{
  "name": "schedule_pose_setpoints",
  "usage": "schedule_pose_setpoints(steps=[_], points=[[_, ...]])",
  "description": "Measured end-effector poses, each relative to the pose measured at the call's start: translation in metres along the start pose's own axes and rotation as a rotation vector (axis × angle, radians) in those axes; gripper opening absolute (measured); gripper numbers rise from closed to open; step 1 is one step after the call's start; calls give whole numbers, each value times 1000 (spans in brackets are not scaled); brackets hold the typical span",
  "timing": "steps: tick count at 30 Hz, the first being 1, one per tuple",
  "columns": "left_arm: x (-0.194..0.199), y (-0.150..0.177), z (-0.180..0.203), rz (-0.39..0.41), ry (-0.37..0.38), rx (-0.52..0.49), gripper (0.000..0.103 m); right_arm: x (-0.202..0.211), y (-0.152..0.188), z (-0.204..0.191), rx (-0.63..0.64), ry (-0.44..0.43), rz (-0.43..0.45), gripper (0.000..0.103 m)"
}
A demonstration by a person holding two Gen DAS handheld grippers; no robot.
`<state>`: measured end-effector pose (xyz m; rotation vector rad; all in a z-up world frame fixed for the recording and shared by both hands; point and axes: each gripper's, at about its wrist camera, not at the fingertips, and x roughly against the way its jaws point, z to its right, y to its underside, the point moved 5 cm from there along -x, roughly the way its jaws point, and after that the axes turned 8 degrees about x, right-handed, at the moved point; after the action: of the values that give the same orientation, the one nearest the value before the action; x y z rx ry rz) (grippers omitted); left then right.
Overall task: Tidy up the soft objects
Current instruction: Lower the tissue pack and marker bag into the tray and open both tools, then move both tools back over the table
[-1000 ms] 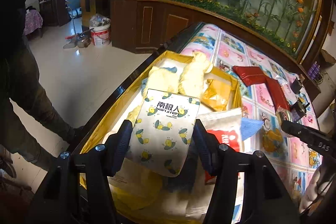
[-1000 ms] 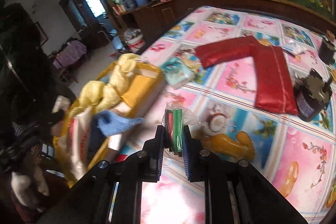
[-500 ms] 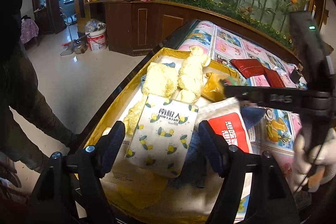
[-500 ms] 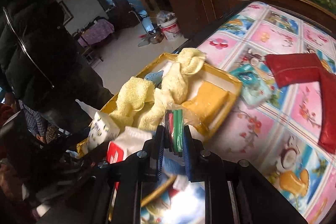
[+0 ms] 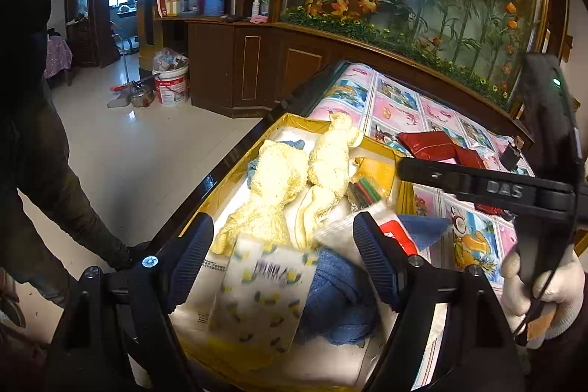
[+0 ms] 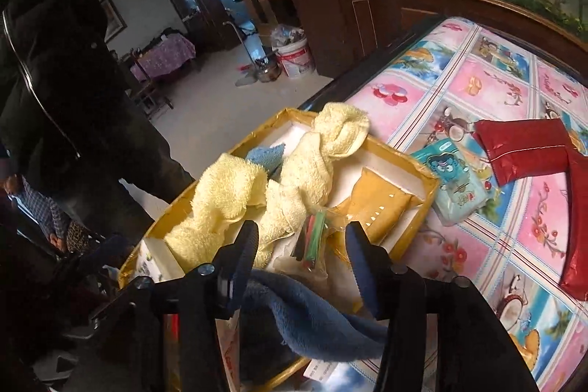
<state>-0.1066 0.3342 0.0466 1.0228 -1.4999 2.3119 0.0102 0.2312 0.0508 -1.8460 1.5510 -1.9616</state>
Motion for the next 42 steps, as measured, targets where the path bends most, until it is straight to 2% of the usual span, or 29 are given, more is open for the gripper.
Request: schedule_pose_setpoints(steps=[5,10,14,17,22,30,42], points=[[9,-6,0,13,-39,6,79,47,14,17,-12,29,92,69],[10,-1,13,7,-41,-19,80,100,63,60,-21,161,124,74],[10,7,40,-7,-19,-61,80,128,106,109,-138,231,98,74],[14,14,68,15,-64,-140,80,142,126,130,-205,265,101,74],[20,26,102,76,-195,-296,80,148,143,131,-221,276,107,74],[3,37,128,1,-197,-362,80,148,154,126,-206,264,98,74],[-40,24,171,-58,-222,-450,80,152,160,170,-269,275,111,75]])
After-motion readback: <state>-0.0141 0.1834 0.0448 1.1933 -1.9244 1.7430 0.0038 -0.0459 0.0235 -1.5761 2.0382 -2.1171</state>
